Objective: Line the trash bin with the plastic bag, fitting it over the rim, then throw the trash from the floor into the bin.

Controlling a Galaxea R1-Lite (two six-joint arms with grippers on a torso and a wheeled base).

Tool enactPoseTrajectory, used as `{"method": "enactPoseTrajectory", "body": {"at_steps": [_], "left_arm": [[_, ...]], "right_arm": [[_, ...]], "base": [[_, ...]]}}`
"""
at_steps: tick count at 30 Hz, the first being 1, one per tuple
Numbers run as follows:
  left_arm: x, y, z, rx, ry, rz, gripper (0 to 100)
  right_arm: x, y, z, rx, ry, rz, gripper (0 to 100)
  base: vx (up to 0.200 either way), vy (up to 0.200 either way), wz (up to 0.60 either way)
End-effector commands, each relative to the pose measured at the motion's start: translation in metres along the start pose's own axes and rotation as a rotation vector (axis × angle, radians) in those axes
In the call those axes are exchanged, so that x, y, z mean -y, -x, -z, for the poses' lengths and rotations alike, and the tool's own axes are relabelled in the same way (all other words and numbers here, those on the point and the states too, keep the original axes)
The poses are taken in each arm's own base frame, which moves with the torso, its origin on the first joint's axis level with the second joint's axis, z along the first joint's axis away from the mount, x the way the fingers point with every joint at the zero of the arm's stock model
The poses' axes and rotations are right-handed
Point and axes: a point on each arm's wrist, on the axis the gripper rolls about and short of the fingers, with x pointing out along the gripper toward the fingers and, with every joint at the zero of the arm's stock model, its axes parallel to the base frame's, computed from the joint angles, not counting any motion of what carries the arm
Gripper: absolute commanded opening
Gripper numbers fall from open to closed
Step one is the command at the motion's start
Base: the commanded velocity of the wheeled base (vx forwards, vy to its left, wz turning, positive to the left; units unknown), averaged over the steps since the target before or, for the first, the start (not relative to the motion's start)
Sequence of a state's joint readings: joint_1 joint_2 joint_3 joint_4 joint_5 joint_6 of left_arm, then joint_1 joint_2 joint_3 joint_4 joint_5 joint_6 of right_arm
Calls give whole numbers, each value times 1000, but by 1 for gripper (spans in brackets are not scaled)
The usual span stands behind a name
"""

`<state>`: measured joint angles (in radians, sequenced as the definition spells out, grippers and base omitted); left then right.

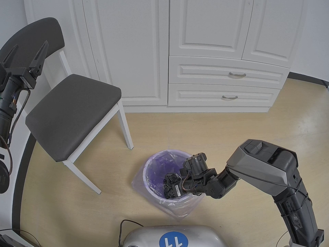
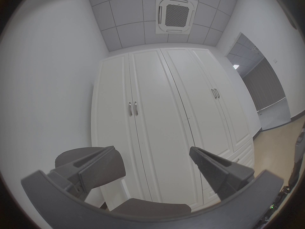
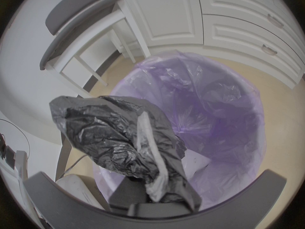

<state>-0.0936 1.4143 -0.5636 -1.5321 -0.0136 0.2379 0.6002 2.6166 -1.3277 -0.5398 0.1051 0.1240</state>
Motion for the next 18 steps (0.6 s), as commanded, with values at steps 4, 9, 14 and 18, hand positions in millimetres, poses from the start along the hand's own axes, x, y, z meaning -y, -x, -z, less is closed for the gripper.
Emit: {"method": "enactPoseTrajectory", "body": {"at_steps": [4, 9, 14, 18], "left_arm": [[-1, 0, -2, 7, -1, -3, 100], [-1, 0, -2, 5, -1, -2, 100], [-1, 1, -1, 4, -1, -2, 100], [-1, 1, -1, 4, -1, -2, 100]], "right_arm": [[-1, -5, -31, 146, 27, -22, 0], [6, -15, -29, 146, 24, -11, 0], [11, -19, -28, 124, 16, -8, 0], [10, -18, -28, 103, 14, -6, 0]], "base": [[0, 0, 0], [0, 0, 0], [0, 0, 0], [0, 0, 0]]}}
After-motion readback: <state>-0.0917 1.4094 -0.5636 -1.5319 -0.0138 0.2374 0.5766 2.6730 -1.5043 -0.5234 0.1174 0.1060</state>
